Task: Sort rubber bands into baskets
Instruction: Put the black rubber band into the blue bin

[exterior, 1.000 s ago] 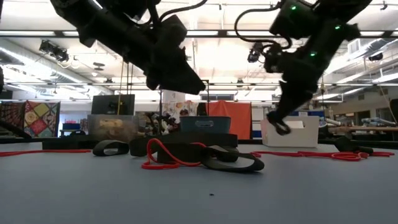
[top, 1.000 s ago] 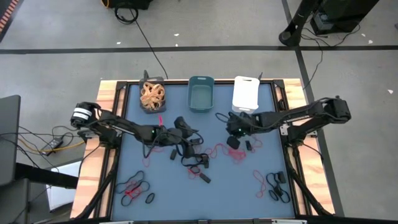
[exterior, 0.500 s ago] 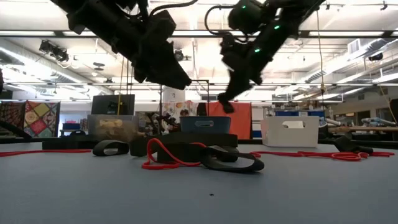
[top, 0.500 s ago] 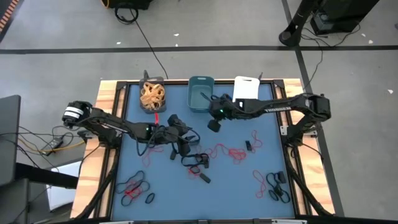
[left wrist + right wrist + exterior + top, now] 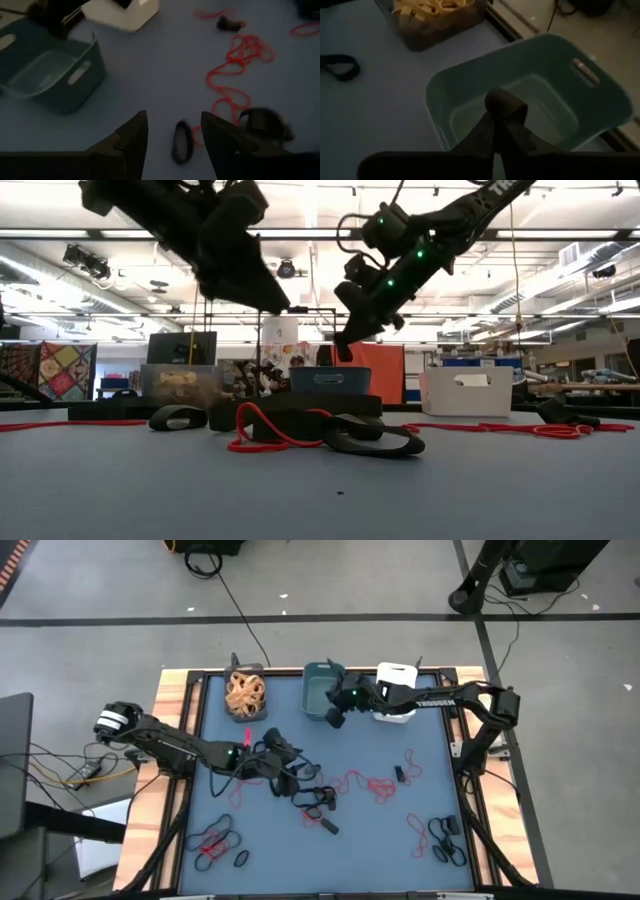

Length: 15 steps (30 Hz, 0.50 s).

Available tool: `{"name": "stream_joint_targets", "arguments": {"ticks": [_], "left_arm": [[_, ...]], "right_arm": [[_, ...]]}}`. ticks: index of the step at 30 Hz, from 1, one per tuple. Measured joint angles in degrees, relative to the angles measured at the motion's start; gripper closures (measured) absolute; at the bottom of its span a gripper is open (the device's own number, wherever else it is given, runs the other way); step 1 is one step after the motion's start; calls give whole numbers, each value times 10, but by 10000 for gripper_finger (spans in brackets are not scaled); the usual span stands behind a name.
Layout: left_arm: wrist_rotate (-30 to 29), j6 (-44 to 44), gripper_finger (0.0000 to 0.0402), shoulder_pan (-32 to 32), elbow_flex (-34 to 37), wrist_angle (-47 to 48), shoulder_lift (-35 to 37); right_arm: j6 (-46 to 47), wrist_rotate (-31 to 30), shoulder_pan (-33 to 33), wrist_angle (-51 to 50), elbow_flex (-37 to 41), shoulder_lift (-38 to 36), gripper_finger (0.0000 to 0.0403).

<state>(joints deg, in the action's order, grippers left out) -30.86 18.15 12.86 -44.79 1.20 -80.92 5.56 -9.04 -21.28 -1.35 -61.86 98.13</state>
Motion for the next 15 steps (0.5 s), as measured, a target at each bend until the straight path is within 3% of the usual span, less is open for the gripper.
{"name": "stream_joint_targets", "arguments": {"ticks": [8, 15], "left_arm": [[-11, 4, 215, 4, 1, 0, 1], [-11, 5, 215, 4, 1, 0, 1]], "right_arm": [[9, 16, -18, 4, 0, 2, 295], [0, 17, -16, 3, 0, 2, 269]]}}
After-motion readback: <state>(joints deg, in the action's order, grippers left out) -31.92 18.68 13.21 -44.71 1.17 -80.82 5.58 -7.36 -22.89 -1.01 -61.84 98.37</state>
